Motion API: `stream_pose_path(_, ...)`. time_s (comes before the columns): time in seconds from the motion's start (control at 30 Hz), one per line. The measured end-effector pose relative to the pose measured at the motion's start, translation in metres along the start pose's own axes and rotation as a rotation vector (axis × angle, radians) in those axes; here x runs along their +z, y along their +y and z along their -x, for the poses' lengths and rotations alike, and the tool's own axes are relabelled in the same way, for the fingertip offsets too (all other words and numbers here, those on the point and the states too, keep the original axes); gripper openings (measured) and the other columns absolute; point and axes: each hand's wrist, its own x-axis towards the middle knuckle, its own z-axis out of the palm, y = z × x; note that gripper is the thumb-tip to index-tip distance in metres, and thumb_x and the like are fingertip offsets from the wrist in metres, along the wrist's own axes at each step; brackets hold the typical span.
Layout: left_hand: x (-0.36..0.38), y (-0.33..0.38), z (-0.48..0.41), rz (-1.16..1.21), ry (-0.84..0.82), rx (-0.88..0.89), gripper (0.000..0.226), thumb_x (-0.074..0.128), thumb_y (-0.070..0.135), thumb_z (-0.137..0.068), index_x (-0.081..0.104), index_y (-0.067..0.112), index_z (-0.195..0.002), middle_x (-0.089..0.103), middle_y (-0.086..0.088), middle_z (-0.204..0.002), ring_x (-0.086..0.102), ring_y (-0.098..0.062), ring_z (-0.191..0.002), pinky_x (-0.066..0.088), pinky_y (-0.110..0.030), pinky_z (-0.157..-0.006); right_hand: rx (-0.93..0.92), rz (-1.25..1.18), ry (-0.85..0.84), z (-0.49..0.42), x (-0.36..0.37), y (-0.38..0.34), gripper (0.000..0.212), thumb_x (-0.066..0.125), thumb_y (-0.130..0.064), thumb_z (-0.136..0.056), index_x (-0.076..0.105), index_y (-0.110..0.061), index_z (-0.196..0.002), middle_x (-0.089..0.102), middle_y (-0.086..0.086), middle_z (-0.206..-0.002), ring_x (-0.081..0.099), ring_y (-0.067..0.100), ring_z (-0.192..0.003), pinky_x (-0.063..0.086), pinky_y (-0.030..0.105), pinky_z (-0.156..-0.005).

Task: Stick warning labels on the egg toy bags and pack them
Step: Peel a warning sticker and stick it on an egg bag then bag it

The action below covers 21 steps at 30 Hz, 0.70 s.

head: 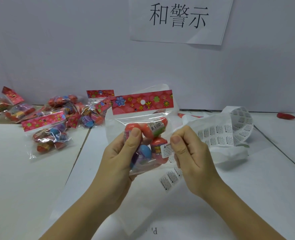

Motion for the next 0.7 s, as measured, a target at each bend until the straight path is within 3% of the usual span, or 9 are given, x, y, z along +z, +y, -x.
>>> stream_pose_path(0.13,-0.001,0.002,-0.001,0.003,-0.025,0.012,0.037,0.06,0.05,-0.064,0.08,0.026,-0.082,0.077,-0.009,-0.092,0.075,-0.021,-0.077,0.058,-0.025,-0.059,0.002,0.001,0.006,0.001,0.003,0.002,0.023,0.037,-0.046,-0.093,0.044,-0.031,-0.076,0.044,-0.013,-0.056,0.038,0.006,-0.049,0.031,0.022,-0.046)
stream_pose_path(0.23,-0.003,0.003,-0.002,-0.026,-0.036,0.009,0.035,0.06,0.05,-0.065,0.08,0.029,-0.084,0.077,-0.009,-0.095,0.075,-0.022,-0.081,0.06,-0.028,-0.062,0.049,-0.083,-0.018,0.0,0.001,0.001,0.027,0.04,-0.049,-0.089,0.044,-0.027,-0.073,0.043,-0.01,-0.055,0.035,0.005,-0.049,0.03,0.024,-0.046)
stream_pose_path(0.3,-0.005,0.002,-0.003,-0.105,-0.051,-0.003,0.035,0.062,0.051,-0.062,0.079,0.033,-0.086,0.077,-0.006,-0.097,0.074,-0.023,-0.088,0.061,-0.035,-0.073,0.115,-0.17,0.02,-0.004,-0.004,-0.002,0.029,0.043,-0.052,-0.083,0.046,-0.025,-0.072,0.046,-0.006,-0.058,0.04,0.009,-0.051,0.034,0.025,-0.047)
stream_pose_path(0.37,-0.006,0.003,-0.004,-0.192,-0.115,-0.04,0.034,0.065,0.052,-0.062,0.078,0.034,-0.088,0.077,-0.004,-0.098,0.074,-0.022,-0.09,0.059,-0.037,-0.079,0.216,-0.285,0.057,-0.012,-0.01,-0.007,0.033,0.047,-0.059,-0.074,0.051,-0.028,-0.084,0.057,-0.005,-0.067,0.053,0.012,-0.058,0.042,0.024,-0.047)
stream_pose_path(0.47,-0.008,0.007,-0.004,-0.199,-0.237,-0.087,0.03,0.079,0.044,-0.071,0.077,0.03,-0.097,0.076,-0.006,-0.101,0.074,-0.023,-0.091,0.06,-0.029,-0.073,0.316,-0.356,-0.04,-0.025,-0.017,-0.012,0.054,0.059,-0.06,-0.066,0.057,-0.023,-0.106,0.072,-0.009,-0.089,0.069,0.011,-0.081,0.056,0.026,-0.057)
stream_pose_path(0.53,-0.01,0.007,-0.004,-0.164,-0.292,-0.083,0.035,0.08,0.027,-0.067,0.076,0.022,-0.101,0.075,-0.012,-0.103,0.074,-0.028,-0.094,0.059,-0.029,-0.072,0.344,-0.403,-0.094,-0.032,-0.017,-0.017,0.043,0.078,-0.047,-0.069,0.067,-0.02,-0.1,0.074,0.0,-0.093,0.071,0.017,-0.084,0.06,0.032,-0.067)
stream_pose_path(0.6,-0.014,0.006,-0.006,-0.177,-0.273,-0.077,0.034,0.08,0.018,-0.066,0.076,0.018,-0.1,0.075,-0.014,-0.103,0.073,-0.031,-0.094,0.059,-0.031,-0.073,0.359,-0.485,-0.061,-0.037,-0.015,-0.02,0.03,0.075,-0.038,-0.068,0.073,-0.015,-0.087,0.075,0.007,-0.087,0.071,0.02,-0.076,0.06,0.033,-0.068)
stream_pose_path(0.7,-0.015,0.004,-0.009,-0.188,-0.227,-0.083,0.035,0.081,0.018,-0.065,0.076,0.016,-0.1,0.075,-0.015,-0.102,0.073,-0.034,-0.093,0.06,-0.032,-0.076,0.388,-0.514,0.016,-0.045,-0.012,-0.019,0.027,0.07,-0.033,-0.068,0.072,-0.01,-0.084,0.074,0.007,-0.079,0.069,0.018,-0.069,0.059,0.032,-0.065)
